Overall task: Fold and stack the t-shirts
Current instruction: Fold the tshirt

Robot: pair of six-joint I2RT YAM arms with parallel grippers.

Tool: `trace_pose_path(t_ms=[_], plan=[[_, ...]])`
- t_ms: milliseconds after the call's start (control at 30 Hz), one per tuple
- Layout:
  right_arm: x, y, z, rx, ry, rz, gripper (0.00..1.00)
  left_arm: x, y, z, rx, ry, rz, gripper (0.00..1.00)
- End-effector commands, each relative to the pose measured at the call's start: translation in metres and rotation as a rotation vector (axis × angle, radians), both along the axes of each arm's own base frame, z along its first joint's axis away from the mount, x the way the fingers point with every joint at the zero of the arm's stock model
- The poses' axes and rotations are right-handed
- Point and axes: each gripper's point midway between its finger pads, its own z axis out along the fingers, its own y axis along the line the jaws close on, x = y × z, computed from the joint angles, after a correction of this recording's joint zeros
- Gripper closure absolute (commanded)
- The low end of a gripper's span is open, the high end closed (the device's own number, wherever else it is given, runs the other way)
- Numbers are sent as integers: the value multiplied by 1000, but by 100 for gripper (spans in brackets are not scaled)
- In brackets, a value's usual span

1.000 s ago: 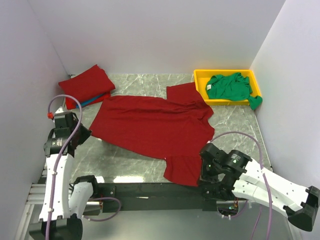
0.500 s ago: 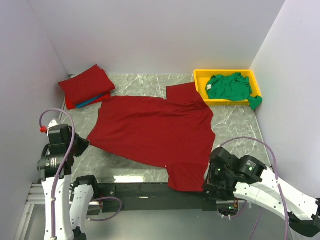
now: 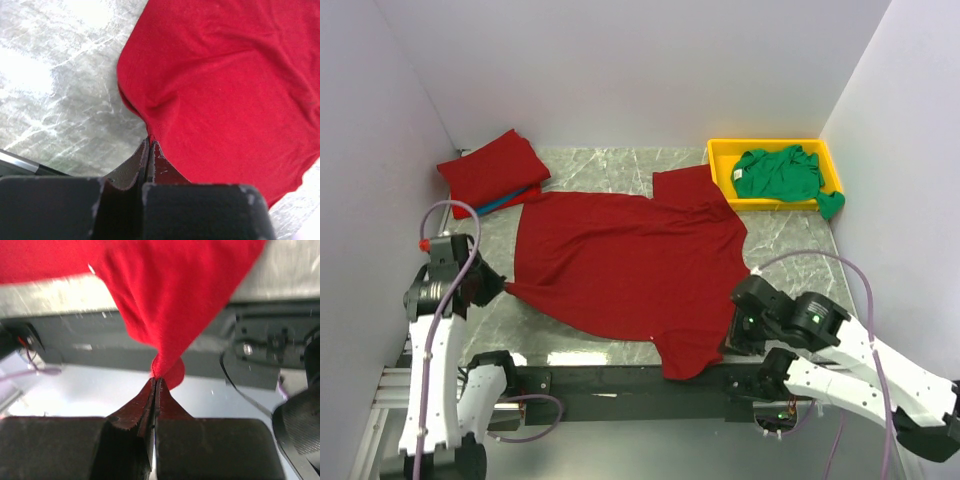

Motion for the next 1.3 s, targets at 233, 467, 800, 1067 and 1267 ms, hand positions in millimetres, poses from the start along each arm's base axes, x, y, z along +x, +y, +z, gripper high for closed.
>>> trace_pose_path(t_ms=[233, 467, 800, 1067, 1267], plan=[[104, 35, 27, -38, -259, -33, 100, 47, 5, -6, 41, -20, -96, 100], [160, 12, 43, -113, -317, -60, 100, 79, 8, -13, 31, -12, -110, 100], [226, -7, 39, -198, -296, -74, 100, 131, 19, -16, 25, -18, -113, 100], [274, -27, 39, -242, -287, -94, 100, 169, 17, -35, -1, 30, -201, 100], [299, -37, 26, -289, -251, -88, 100, 185, 20, -55, -3, 100, -253, 100]])
